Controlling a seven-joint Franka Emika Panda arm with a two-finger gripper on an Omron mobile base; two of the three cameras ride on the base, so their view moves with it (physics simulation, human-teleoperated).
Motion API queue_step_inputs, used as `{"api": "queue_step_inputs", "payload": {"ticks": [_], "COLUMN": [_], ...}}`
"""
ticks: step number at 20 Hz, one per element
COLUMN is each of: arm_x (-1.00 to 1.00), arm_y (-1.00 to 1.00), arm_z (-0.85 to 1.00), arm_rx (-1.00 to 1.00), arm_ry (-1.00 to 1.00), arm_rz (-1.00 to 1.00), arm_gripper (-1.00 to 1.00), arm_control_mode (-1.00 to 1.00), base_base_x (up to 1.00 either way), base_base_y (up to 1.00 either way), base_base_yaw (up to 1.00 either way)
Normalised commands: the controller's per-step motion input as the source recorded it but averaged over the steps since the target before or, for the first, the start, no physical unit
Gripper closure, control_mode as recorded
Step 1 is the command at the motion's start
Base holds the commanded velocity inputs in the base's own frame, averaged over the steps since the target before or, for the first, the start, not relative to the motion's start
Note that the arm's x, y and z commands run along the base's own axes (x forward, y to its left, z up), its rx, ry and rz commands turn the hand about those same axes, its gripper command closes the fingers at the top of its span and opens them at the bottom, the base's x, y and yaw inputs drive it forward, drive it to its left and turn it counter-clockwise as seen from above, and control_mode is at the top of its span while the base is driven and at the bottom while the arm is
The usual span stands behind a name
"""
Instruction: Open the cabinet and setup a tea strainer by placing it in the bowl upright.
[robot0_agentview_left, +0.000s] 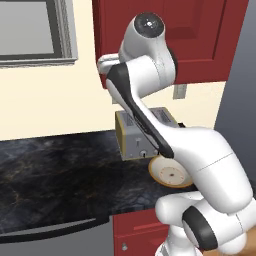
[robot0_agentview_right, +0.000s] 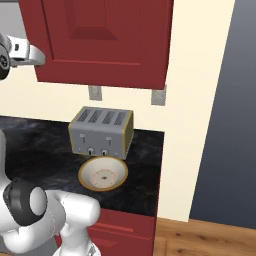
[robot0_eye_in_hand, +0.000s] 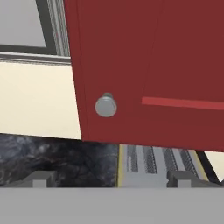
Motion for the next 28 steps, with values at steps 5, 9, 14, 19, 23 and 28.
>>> {"api": "queue_step_inputs", "payload": {"ticks": [5, 9, 14, 19, 23, 28], "arm_x": [0.35, 0.36, 0.33, 0.33, 0.27, 0.24], "arm_y": [0.02, 0.00, 0.00, 0.00, 0.10, 0.16], "arm_z": [0.00, 0.00, 0.00, 0.00, 0.00, 0.00], "arm_rx": [0.00, 0.00, 0.00, 0.00, 0.00, 0.00], "arm_ry": [0.00, 0.00, 0.00, 0.00, 0.00, 0.00], "arm_rz": [0.00, 0.00, 0.00, 0.00, 0.00, -0.01], "arm_gripper": [-1.00, -1.00, -1.00, -1.00, -1.00, -1.00], "arm_control_mode": [-1.00, -1.00, -1.00, -1.00, -1.00, -1.00], "base_base_x": [0.00, 0.00, 0.00, 0.00, 0.00, 0.00], "base_base_y": [0.00, 0.00, 0.00, 0.00, 0.00, 0.00], "base_base_yaw": [0.00, 0.00, 0.00, 0.00, 0.00, 0.00]}}
